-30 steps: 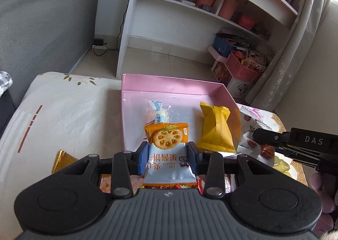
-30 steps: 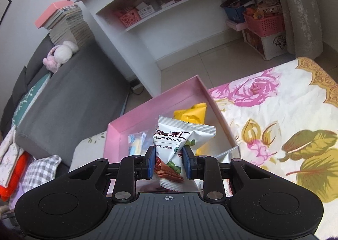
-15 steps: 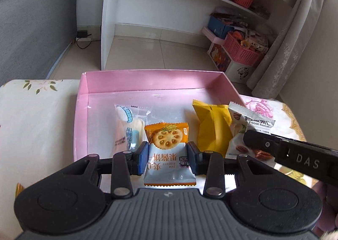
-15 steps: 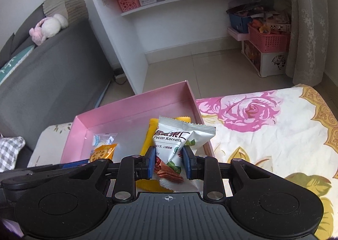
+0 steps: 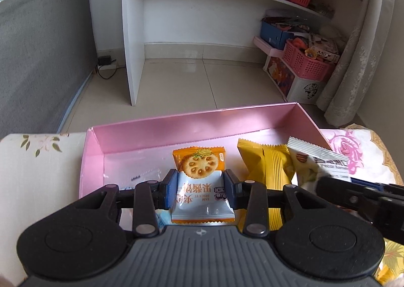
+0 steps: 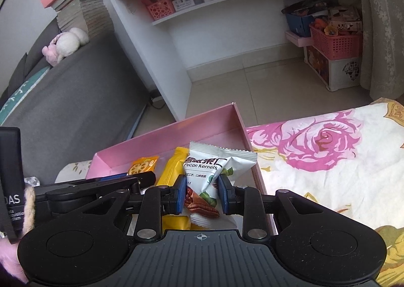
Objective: Organize snacks
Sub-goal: 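Carry both packets into the pink box and open both tools to release them, then lift both tools out of the pink box back over the snacks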
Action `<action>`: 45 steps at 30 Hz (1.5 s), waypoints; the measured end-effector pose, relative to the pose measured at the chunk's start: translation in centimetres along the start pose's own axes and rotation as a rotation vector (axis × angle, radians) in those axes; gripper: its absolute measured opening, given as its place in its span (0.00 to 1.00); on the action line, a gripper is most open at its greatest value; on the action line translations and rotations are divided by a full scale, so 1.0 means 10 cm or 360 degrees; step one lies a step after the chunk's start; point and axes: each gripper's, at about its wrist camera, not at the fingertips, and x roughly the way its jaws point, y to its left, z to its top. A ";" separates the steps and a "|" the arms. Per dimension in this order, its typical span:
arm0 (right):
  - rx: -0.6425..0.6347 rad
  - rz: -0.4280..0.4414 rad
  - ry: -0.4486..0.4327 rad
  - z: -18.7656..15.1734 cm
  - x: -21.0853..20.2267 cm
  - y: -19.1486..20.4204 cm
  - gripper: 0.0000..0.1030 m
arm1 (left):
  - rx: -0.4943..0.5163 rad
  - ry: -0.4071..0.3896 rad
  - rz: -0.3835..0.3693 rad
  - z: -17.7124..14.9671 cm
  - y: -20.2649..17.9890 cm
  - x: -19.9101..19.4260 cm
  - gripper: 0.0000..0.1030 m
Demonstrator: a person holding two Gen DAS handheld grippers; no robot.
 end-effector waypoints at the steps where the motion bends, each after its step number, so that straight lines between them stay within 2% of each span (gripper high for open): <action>1: -0.0002 -0.0005 0.0001 0.02 -0.02 -0.01 0.26 | 0.0007 -0.0006 0.0003 0.01 0.00 0.01 0.35; 9: -0.0063 -0.0048 0.0017 0.11 -0.13 0.05 0.26 | -0.0016 -0.0018 -0.0071 0.07 0.02 0.04 0.35; 11: -0.0075 -0.0057 0.0025 0.10 -0.12 0.06 0.28 | 0.0011 -0.0039 -0.0072 0.06 0.01 0.01 0.36; 13: -0.0056 -0.0056 0.0025 0.10 -0.13 0.05 0.30 | 0.0037 -0.0070 -0.0063 0.06 -0.01 -0.04 0.42; 14: -0.0038 -0.0049 0.0032 0.11 -0.15 0.04 0.36 | 0.0057 -0.0080 -0.0066 0.05 -0.01 -0.07 0.50; 15: -0.0019 -0.0039 0.0027 0.12 -0.18 0.03 0.38 | 0.0080 -0.0090 -0.0062 0.05 -0.02 -0.09 0.52; 19: -0.0015 -0.0046 -0.0003 0.14 -0.32 0.05 0.50 | 0.0101 -0.0068 -0.0051 0.01 -0.03 -0.18 0.56; 26: -0.0039 -0.0068 0.0002 0.09 -0.56 0.17 0.69 | 0.0048 -0.0071 -0.0058 -0.06 0.04 -0.47 0.73; 32: -0.0072 -0.0062 0.0004 0.00 -0.80 0.31 0.81 | 0.0045 -0.0096 -0.0034 -0.19 0.07 -0.73 0.87; 39: -0.0111 -0.0068 -0.0004 -0.18 -1.03 0.44 0.89 | 0.0051 -0.0104 -0.0035 -0.39 0.16 -0.99 0.98; 45: -0.0185 -0.0100 -0.0028 -0.38 -1.18 0.53 0.91 | 0.0061 -0.0108 -0.0016 -0.60 0.22 -1.19 1.00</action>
